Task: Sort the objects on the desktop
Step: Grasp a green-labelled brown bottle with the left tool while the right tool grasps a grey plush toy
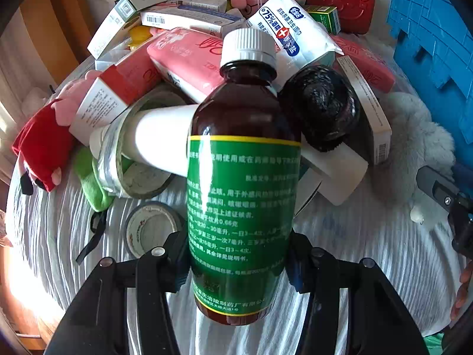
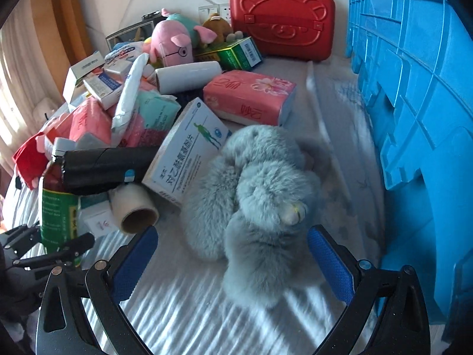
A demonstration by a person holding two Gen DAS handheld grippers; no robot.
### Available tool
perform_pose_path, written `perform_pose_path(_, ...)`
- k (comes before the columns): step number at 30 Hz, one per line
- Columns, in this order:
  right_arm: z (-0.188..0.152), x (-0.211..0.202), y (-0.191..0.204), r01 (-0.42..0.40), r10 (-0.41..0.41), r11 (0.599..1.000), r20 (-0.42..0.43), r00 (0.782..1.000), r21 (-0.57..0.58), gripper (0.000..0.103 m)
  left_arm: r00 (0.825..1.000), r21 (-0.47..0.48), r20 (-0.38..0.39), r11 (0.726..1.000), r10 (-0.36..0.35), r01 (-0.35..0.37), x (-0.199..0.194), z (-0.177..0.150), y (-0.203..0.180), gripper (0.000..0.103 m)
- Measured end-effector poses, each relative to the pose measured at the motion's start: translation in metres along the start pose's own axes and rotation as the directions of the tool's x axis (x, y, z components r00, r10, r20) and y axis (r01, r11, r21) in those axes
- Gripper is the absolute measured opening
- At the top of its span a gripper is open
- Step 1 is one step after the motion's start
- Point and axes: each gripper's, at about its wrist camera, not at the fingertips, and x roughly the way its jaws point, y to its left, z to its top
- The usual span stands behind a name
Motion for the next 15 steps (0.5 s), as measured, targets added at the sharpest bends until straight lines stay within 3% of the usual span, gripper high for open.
perform_pose_path(8, 0.004, 0.030, -0.010, 0.033, -0.033, 0.998, -0.010, 0.999, 0.045, 0.103, 1.000, 0.053, 0.020, 0.998, -0.019, 0.017, 0.012, 0.012, -0.003, 0.051)
perform_pose_path(13, 0.005, 0.047, -0.014, 0.027, -0.024, 0.997, -0.043, 0.999, 0.070, 0.081, 0.999, 0.057, 0.021, 0.998, -0.036, 0.035, 0.011, 0.010, 0.002, 0.051)
perform_pose_path(15, 0.005, 0.052, -0.014, 0.030, -0.027, 0.997, -0.048, 0.998, 0.069, 0.081, 0.999, 0.056, 0.022, 0.997, -0.045, 0.044, 0.012, 0.009, 0.001, 0.051)
